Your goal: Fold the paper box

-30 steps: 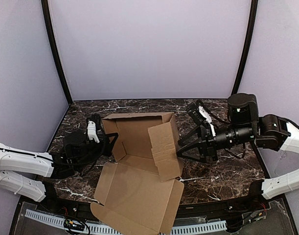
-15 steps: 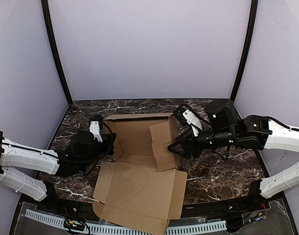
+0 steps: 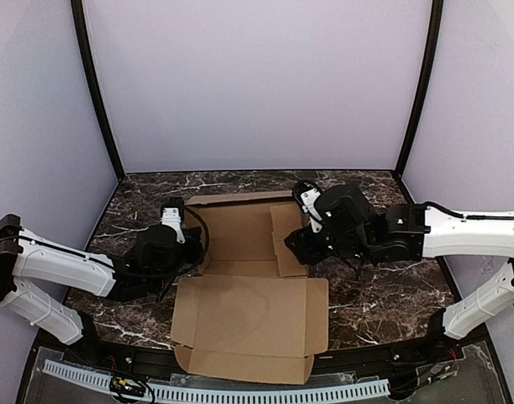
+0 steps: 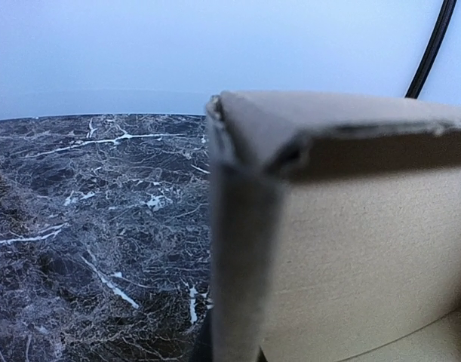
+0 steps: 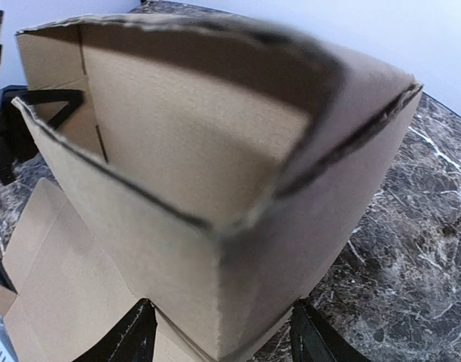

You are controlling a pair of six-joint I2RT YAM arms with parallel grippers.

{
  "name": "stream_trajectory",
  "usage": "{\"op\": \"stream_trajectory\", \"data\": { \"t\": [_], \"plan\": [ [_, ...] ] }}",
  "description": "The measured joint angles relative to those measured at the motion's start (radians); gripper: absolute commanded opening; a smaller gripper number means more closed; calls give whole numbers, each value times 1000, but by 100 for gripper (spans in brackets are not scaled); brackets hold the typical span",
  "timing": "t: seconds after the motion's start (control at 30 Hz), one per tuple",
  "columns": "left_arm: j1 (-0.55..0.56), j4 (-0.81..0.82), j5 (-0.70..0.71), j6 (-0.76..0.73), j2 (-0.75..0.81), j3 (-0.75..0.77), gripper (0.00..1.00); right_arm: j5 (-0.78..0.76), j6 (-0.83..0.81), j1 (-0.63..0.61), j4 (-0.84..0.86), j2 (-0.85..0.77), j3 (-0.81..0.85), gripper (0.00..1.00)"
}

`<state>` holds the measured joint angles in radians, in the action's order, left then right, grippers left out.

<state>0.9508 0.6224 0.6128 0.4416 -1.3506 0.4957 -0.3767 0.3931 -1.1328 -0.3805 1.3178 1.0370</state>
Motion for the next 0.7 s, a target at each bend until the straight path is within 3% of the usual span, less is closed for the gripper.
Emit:
{"op": "stream_trajectory", "data": {
  "t": [0.57,0.7],
  "plan": [
    [87,97,213,-126,-21,7,1,-306,14,-8,243,72,-101,28],
    [101,108,235,-134,-21,-4,1,-330,7,-8,300,74,-129,30]
  ]
}}
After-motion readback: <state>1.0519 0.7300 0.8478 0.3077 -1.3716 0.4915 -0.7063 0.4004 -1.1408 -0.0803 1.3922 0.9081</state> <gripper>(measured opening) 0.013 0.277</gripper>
